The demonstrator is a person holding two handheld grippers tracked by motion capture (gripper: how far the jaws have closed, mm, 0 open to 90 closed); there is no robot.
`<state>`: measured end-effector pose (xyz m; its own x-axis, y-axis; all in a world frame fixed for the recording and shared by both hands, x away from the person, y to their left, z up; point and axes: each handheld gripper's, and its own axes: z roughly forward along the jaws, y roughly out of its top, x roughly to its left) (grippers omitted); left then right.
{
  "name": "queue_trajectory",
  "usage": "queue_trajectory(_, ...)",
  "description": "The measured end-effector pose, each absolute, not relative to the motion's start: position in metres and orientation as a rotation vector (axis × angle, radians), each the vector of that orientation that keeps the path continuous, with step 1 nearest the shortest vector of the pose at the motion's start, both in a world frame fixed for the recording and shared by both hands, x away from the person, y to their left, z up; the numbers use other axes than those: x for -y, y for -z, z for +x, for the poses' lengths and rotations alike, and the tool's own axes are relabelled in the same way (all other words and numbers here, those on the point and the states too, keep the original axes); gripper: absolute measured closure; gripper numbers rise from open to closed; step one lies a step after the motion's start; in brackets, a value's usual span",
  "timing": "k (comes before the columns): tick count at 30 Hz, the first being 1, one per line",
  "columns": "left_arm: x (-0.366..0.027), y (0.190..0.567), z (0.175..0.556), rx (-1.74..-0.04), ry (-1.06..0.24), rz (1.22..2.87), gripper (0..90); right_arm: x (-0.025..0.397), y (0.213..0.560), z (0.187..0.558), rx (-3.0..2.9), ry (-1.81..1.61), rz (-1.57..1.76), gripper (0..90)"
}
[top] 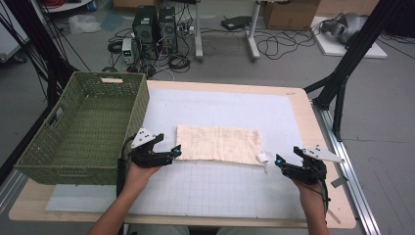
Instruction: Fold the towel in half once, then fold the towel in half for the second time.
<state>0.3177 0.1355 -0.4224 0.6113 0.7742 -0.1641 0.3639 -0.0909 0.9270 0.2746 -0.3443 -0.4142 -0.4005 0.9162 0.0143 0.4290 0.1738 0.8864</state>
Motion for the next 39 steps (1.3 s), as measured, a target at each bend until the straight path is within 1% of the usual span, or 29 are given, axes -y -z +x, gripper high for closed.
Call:
queue_trajectory(3,-0.1366,0.4220,0.3175,-0.945,-0.460,1.696,18.0,0.3432,0.4144,0.2752,-1.916,-1.154,1.256,19.8)
queue_trajectory(9,-0.1379,0.4205,0.3151,-0.911,-0.464,1.684,18.2,0.3422,0.4122,0.2768,-1.884,-1.167,1.254,11.9)
queue_trajectory(39,-0.1381,0.4230,0.3161,-0.921,-0.475,1.705,20.4,0.3366,0.4164,0.2834,-1.939,-1.164,1.242,11.8)
